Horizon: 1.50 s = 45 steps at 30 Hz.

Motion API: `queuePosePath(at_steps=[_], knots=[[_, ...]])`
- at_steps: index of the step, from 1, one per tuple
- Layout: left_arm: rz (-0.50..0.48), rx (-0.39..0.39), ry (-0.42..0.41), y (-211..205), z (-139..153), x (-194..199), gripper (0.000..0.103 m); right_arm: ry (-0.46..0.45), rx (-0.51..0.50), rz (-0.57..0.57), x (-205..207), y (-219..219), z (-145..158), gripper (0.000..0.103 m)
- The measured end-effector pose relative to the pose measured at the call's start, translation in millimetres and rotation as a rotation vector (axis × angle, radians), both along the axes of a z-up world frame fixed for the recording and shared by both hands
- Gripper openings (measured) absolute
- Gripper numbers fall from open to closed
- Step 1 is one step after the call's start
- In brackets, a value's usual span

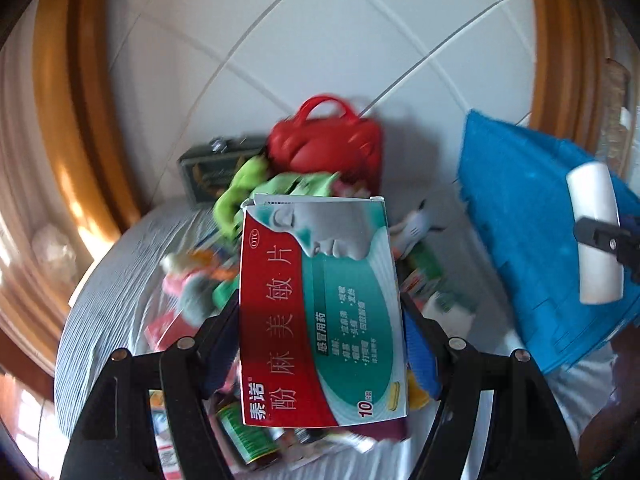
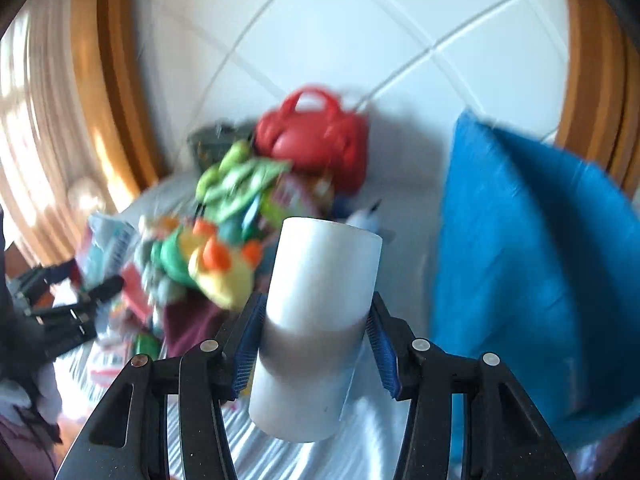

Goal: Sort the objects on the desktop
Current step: 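Carry the medicine box and paper roll over the blue crate with both tools, then open both tools to drop the box and roll into the crate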

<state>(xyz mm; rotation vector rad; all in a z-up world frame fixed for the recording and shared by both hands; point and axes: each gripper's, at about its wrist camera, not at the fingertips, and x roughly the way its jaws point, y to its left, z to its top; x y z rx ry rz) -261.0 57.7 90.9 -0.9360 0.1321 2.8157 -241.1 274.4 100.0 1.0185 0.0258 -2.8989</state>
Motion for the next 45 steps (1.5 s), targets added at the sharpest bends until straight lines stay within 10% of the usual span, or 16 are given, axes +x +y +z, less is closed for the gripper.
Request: queuePosePath(at_steps=[11, 23, 45], knots=[[-0.241, 0.060, 0.096, 199, 89, -25, 0.072, 0.142, 0.134, -0.213, -1, 155, 92, 0.049], [-0.345, -0.006, -0.044, 395, 94, -70, 0.072, -0.048, 0.188, -0.315, -51, 301, 62, 0.049], [-0.363, -0.063, -0.133, 440, 60, -82, 0.073, -0.160, 0.171, -0.288, -73, 350, 27, 0.053]])
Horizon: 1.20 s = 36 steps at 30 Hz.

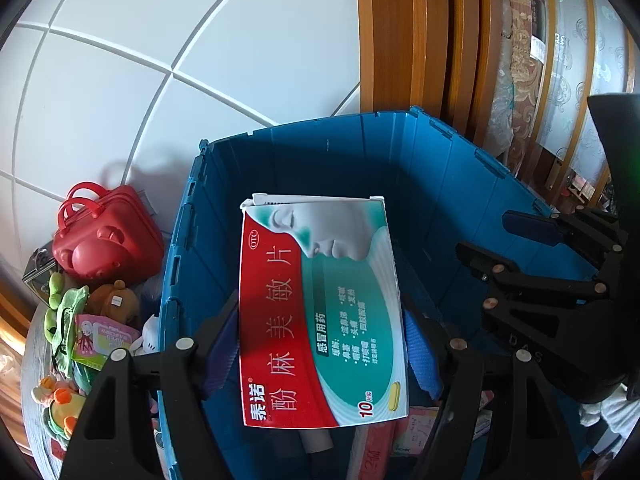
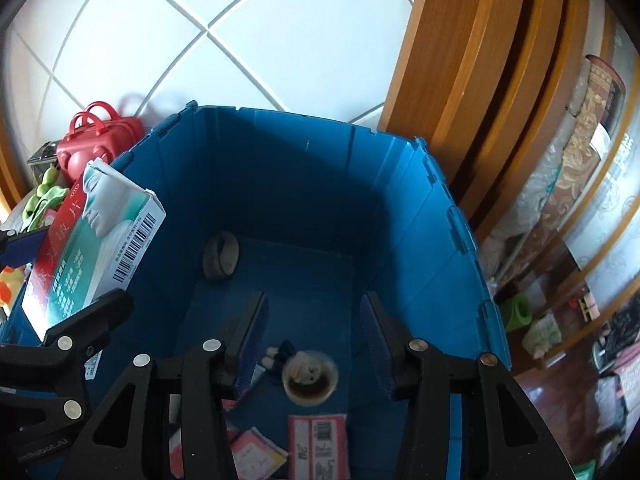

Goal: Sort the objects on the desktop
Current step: 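Open both tools to drop the box and roll into the crate, then move both tools back over the heap of items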

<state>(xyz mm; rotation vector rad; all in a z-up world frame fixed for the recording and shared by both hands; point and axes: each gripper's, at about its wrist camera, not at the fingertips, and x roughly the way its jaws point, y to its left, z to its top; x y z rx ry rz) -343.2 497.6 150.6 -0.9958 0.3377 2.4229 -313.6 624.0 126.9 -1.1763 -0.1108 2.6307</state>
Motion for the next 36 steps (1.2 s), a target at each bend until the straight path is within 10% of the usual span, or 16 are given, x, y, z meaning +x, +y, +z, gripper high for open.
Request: queuePosePath(at_steps=[8, 36], knots=[[0.003, -0.023, 0.020, 1, 2, 11, 0.073, 0.029, 0.017, -0.014, 15, 1, 12, 0.081], [0.018, 0.116, 0.119, -39, 24, 55, 0.073, 0.138, 0.029, -0.039, 83, -10, 35, 0.100]])
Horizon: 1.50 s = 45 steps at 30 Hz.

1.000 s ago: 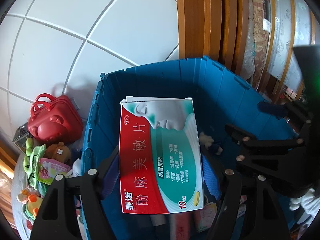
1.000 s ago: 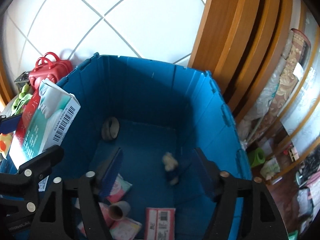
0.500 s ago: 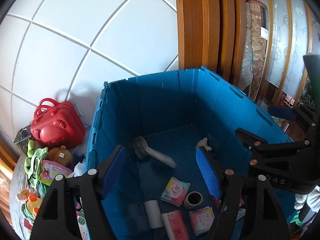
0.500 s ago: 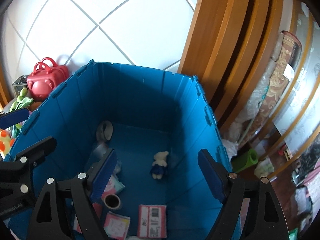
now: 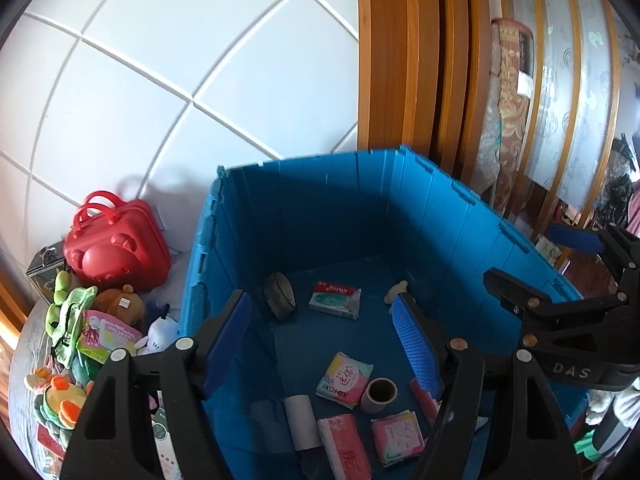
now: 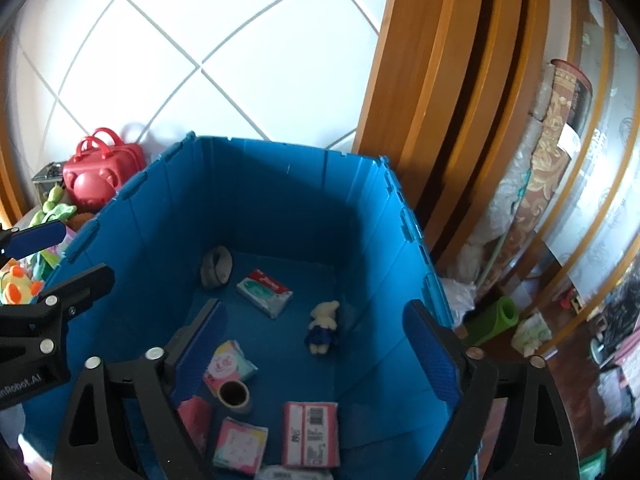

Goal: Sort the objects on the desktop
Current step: 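Move both tools back over the heap of items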

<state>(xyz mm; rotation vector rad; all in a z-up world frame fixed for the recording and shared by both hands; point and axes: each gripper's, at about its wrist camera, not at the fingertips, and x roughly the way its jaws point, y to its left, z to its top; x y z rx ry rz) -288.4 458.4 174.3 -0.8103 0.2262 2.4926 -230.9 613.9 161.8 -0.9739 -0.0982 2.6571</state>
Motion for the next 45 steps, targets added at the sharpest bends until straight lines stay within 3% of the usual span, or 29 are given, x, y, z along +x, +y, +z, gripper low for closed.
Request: queuePosePath(at_steps=[8, 12, 16, 21, 27, 33, 38, 43, 45], knots=[[0.056, 0.108, 0.136, -58, 19, 40, 0.073, 0.159, -0.004, 0.058, 39, -42, 18, 0.103], [0.139, 0.169, 0.197, -103, 22, 56, 0.080, 0.213, 0.013, 0.104, 46, -73, 19, 0.103], [0.238, 0.208, 0.252, -154, 21, 66, 0.082, 0.257, -0.025, 0.181, 48, -104, 21, 0.103], [0.354, 0.235, 0.241, -227, 5, 68, 0.082, 0.345, -0.029, 0.314, 54, -169, 25, 0.103], [0.498, 0.182, 0.155, -320, -34, 55, 0.082, 0.414, -0.067, 0.470, 50, -251, 16, 0.103], [0.629, 0.105, 0.084, -409, -83, 57, 0.082, 0.308, -0.177, 0.635, 27, -326, -28, 0.103], [0.697, 0.047, -0.033, -462, -133, 60, 0.082, 0.179, -0.207, 0.638, 7, -361, -81, 0.103], [0.722, -0.011, -0.147, -489, -190, 71, 0.081, -0.015, -0.237, 0.605, -6, -372, -150, 0.103], [0.741, -0.035, -0.199, -495, -210, 74, 0.076, -0.074, -0.240, 0.582, -6, -372, -174, 0.103]])
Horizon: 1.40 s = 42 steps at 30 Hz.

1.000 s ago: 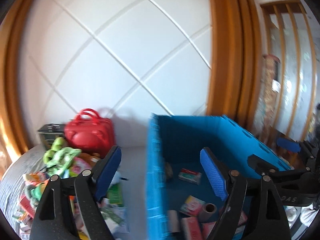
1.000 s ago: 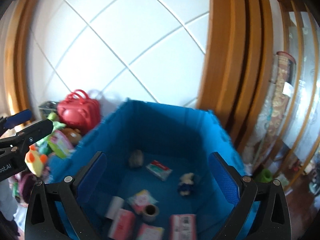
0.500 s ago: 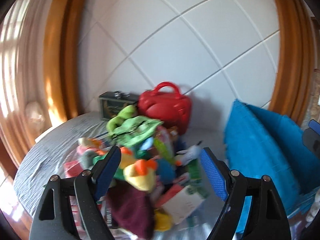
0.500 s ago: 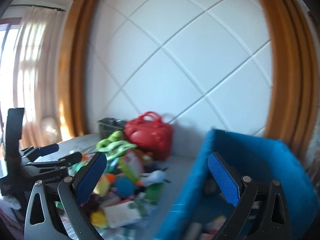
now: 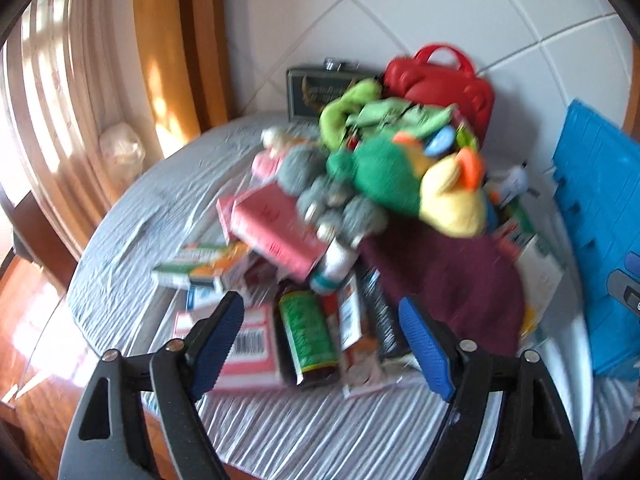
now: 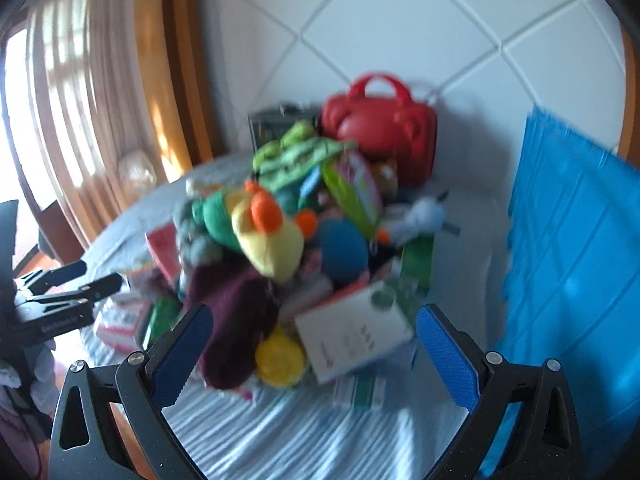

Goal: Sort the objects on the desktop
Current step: 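Move both tools back over the heap of items, then grasp the maroon knit hat with the left tool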

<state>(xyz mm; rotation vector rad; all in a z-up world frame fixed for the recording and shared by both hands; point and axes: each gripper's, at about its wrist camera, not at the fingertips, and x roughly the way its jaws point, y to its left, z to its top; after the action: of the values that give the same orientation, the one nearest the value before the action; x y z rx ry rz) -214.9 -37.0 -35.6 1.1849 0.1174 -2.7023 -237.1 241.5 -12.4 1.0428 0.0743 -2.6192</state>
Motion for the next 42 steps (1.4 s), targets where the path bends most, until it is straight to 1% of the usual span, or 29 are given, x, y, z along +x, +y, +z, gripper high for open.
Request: queuePosePath(at_steps=[1, 4, 6, 8, 9, 11, 12, 13, 15, 21, 23, 25, 28, 30, 32, 34, 35, 39, 42], knots=[[-0.001, 0.008, -0.030, -2, -12, 1, 0.073, -0.034, 0.011, -0.010, -1, 1, -15, 0.103], [-0.013, 0.021, -0.094, 3, -39, 2, 0.073, -0.124, 0.051, -0.043, -8, 4, -57, 0.103], [-0.025, 0.037, -0.135, 9, -55, 2, 0.072, -0.168, 0.062, -0.056, -7, 8, -73, 0.103], [-0.040, 0.076, -0.171, 13, -70, 0, 0.066, -0.205, 0.079, -0.063, -7, 10, -88, 0.103], [-0.046, 0.086, -0.195, 16, -78, -1, 0.063, -0.215, 0.088, -0.065, -7, 11, -93, 0.103], [-0.057, 0.098, -0.225, 22, -89, -2, 0.063, -0.223, 0.100, -0.070, -5, 12, -96, 0.103], [-0.066, 0.100, -0.234, 25, -92, -2, 0.063, -0.225, 0.105, -0.073, -5, 13, -99, 0.100], [-0.083, 0.104, -0.234, 31, -93, -2, 0.063, -0.225, 0.110, -0.077, -5, 14, -100, 0.098], [-0.129, 0.102, -0.208, 45, -86, 1, 0.063, -0.222, 0.118, -0.082, -5, 17, -100, 0.088], [-0.329, 0.060, -0.102, 109, -50, 5, 0.063, -0.236, 0.125, -0.113, -5, 31, -102, 0.088], [-0.378, 0.064, -0.081, 127, -40, 3, 0.063, -0.245, 0.123, -0.115, -4, 36, -105, 0.088], [-0.402, 0.068, -0.074, 143, -34, -8, 0.063, -0.253, 0.118, -0.113, -2, 39, -109, 0.087], [-0.387, 0.064, -0.095, 163, -32, -32, 0.063, -0.262, 0.104, -0.107, 2, 41, -112, 0.087], [-0.357, 0.061, -0.127, 168, -41, -49, 0.063, -0.258, 0.105, -0.106, 2, 40, -113, 0.087], [-0.325, 0.063, -0.159, 166, -49, -61, 0.058, -0.257, 0.096, -0.108, 2, 40, -113, 0.087], [-0.312, 0.081, -0.144, 155, -48, -61, 0.054, -0.259, 0.083, -0.104, 3, 40, -113, 0.087], [-0.315, 0.085, -0.139, 148, -45, -58, 0.053, -0.258, 0.078, -0.102, 3, 40, -112, 0.087], [-0.313, 0.086, -0.119, 119, -34, -41, 0.053, -0.239, 0.058, -0.097, 0, 38, -104, 0.087], [-0.280, 0.076, -0.102, 95, -29, -31, 0.055, -0.241, 0.023, -0.092, -4, 36, -98, 0.087]])
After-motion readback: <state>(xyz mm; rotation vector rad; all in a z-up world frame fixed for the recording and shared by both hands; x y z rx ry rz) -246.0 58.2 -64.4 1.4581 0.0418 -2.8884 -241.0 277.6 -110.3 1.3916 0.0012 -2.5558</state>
